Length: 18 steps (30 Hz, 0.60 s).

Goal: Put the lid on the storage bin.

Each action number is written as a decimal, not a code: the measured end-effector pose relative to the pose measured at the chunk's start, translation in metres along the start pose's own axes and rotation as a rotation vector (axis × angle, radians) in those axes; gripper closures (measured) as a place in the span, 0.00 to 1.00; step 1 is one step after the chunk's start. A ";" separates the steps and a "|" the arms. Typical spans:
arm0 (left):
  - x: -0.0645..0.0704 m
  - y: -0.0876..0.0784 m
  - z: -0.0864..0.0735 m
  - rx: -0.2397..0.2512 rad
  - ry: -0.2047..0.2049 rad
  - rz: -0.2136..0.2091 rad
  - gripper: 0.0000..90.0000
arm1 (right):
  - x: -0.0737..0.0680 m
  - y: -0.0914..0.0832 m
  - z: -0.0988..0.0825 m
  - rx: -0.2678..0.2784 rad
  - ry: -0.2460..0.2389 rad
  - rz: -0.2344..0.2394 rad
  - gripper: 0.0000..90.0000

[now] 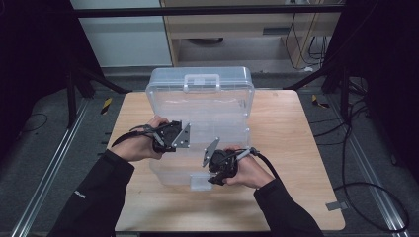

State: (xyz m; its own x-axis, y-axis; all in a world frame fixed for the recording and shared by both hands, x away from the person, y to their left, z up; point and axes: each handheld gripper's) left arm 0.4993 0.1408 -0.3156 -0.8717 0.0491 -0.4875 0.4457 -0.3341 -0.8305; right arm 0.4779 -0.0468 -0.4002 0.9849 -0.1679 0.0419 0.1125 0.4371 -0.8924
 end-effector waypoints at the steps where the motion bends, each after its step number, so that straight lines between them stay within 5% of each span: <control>1: 0.000 0.000 0.000 0.002 -0.001 -0.001 0.91 | -0.001 -0.001 0.000 0.005 -0.001 -0.002 0.70; 10: 0.003 0.000 -0.004 0.027 -0.010 -0.008 0.91 | -0.003 -0.022 -0.004 0.120 0.044 -0.008 0.71; 18: 0.006 0.001 -0.003 0.027 -0.012 -0.012 0.91 | -0.007 -0.041 -0.018 0.204 0.077 -0.036 0.83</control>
State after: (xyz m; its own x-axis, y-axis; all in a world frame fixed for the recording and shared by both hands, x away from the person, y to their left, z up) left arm 0.4956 0.1433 -0.3200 -0.8793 0.0417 -0.4744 0.4300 -0.3585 -0.8286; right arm 0.4642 -0.0798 -0.3717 0.9676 -0.2506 0.0307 0.1797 0.5980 -0.7811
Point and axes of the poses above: each handheld gripper's, and its own axes: y roughly forward along the jaws, z roughly out of its top, x roughly to its right
